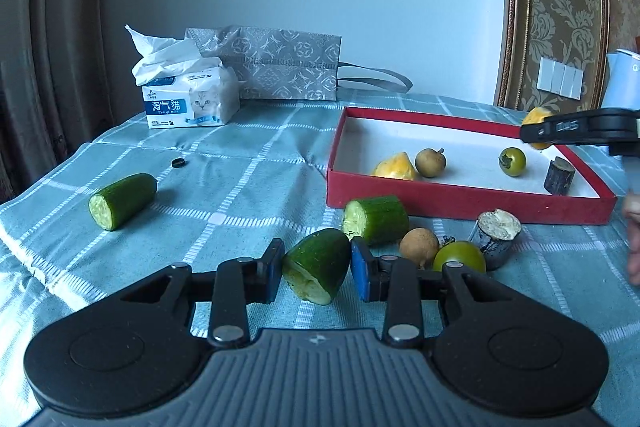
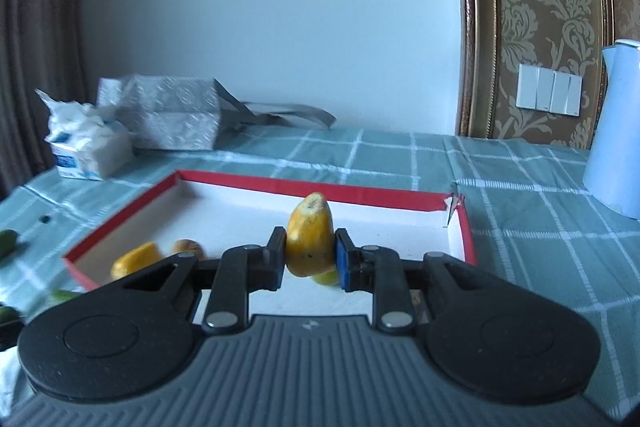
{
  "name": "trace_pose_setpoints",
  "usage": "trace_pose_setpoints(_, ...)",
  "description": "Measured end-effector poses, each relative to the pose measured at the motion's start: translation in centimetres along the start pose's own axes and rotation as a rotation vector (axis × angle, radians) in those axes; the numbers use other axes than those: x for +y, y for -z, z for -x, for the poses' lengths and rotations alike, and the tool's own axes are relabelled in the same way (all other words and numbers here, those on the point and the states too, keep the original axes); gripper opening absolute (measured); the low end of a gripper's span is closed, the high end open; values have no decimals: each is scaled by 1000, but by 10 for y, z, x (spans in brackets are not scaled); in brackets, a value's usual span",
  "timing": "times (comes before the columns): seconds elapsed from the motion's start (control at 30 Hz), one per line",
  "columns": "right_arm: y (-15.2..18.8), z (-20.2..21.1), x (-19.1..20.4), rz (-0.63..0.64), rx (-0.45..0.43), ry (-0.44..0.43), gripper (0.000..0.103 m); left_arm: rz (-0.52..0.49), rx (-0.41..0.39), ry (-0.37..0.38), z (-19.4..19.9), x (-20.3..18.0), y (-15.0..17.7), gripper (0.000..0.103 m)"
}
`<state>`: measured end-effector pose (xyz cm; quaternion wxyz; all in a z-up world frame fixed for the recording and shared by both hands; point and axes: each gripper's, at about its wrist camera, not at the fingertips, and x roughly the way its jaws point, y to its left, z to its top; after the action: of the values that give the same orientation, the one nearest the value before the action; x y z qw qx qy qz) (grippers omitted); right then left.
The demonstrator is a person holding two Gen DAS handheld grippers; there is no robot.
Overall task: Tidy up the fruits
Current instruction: 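Lower the yellow chunk into the tray and open the right gripper while the left holds the cucumber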
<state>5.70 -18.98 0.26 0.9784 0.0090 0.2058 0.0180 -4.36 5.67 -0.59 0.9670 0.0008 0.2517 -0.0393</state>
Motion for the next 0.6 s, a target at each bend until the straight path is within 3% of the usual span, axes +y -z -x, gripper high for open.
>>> trace_pose_setpoints(0.13, 2, -21, 2, 21, 45, 28, 25, 13, 4, 7, -1, 2, 0, 34)
trace_pose_setpoints(0.23, 6, -26, 2, 22, 43, 55, 34, 17, 5, 8, -1, 3, 0, 34)
trace_pose_setpoints(0.43, 10, -5, -10, -29, -15, 52, 37, 13, 4, -1, -1, 2, 0, 34)
trace_pose_setpoints(0.6, 24, 42, -31, -73, -90, 29, 64, -1, 0, -18, 0, -1, 0, 34)
